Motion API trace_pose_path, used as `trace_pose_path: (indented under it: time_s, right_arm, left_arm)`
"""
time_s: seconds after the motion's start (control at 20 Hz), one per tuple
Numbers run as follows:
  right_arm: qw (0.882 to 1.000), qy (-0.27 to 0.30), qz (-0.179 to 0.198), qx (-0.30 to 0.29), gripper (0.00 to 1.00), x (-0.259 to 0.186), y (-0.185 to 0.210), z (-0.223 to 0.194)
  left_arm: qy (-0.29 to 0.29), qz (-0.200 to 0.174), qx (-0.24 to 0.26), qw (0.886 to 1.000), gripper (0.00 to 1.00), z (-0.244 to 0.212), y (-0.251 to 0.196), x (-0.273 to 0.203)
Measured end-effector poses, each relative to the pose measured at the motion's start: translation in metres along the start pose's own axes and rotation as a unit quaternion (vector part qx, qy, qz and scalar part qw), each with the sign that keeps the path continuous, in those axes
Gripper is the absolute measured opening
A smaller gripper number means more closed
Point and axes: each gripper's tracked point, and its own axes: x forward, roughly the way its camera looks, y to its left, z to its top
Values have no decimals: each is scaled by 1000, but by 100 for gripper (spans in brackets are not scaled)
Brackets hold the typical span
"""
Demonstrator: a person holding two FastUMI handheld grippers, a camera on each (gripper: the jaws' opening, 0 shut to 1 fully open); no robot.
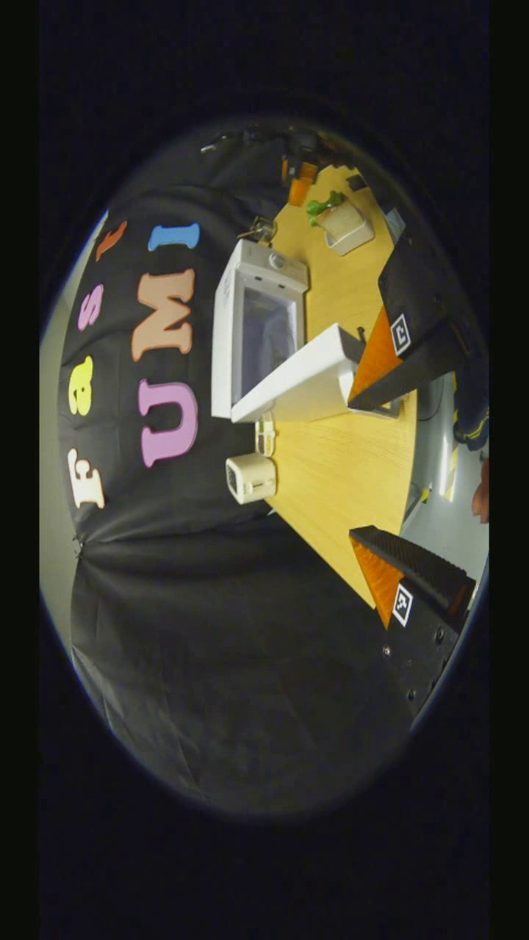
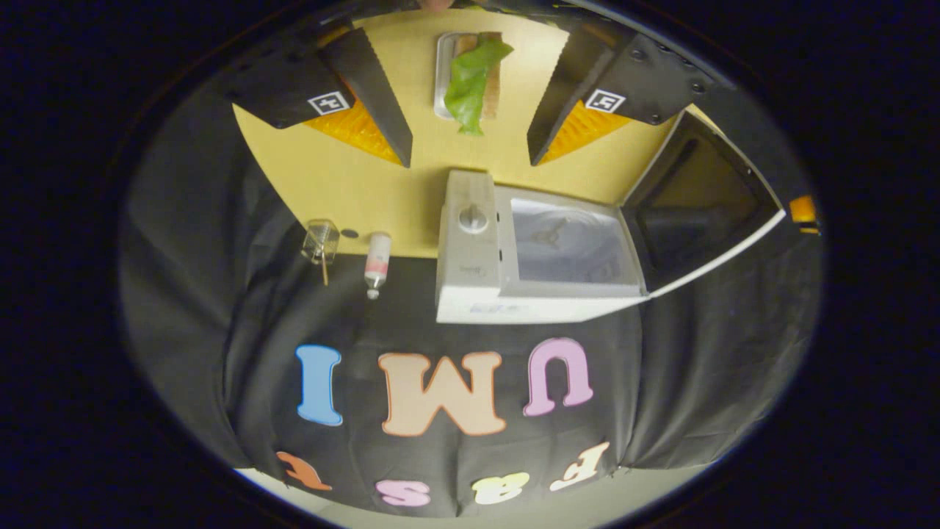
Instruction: Open the microwave oven with the left hand, put the food in, and close the microwave oven.
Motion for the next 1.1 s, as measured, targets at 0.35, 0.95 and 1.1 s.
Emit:
trace_pose_path:
  time_s: [0.35, 0.95, 1.1]
  right_arm:
    - [995, 102, -9, -2, 98, 2, -5, -91]
    - [985, 172, -5, 12, 45, -8, 1, -127]
    - [984, 177, -5, 25, 32, -12, -3, -122]
  left_arm:
    - [-58, 28, -57, 996, 98, 41, 0, 16]
    - [-93, 11, -50, 994, 97, 75, -1, 31]
    - [-109, 12, -52, 993, 98, 87, 1, 33]
